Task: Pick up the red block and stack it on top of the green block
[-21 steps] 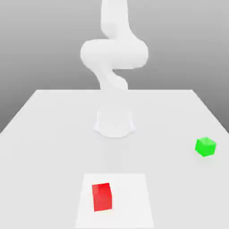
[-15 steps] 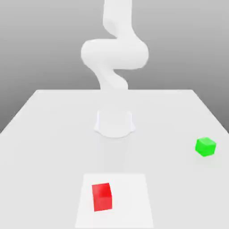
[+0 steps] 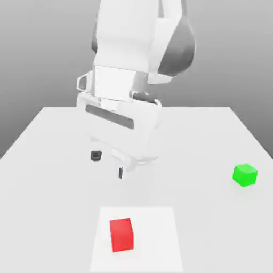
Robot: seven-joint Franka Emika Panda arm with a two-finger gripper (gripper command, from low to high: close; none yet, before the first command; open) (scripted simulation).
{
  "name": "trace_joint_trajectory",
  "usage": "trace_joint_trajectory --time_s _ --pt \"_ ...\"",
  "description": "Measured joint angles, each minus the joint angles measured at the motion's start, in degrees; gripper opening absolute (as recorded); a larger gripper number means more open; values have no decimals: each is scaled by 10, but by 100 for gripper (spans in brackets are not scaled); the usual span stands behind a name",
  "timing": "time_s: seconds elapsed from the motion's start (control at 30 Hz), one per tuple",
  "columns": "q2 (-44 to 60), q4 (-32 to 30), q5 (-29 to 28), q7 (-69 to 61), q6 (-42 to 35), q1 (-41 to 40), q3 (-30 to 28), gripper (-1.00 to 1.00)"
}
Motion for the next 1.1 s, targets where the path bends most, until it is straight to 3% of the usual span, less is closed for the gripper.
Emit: trace_joint_trajectory --time_s 0.27,0.47,0.5,0.73,0.97,1.1 --pt "122 -48 27 158 68 -7 -2 0" --pt "225 -37 -32 218 150 29 -51 0" --pt "241 -34 -43 226 163 39 -64 -100" --pt "244 -34 -44 227 167 41 -67 -100" --pt "135 -52 38 167 79 18 -17 -100" --pt "87 -62 84 139 51 105 39 -100"
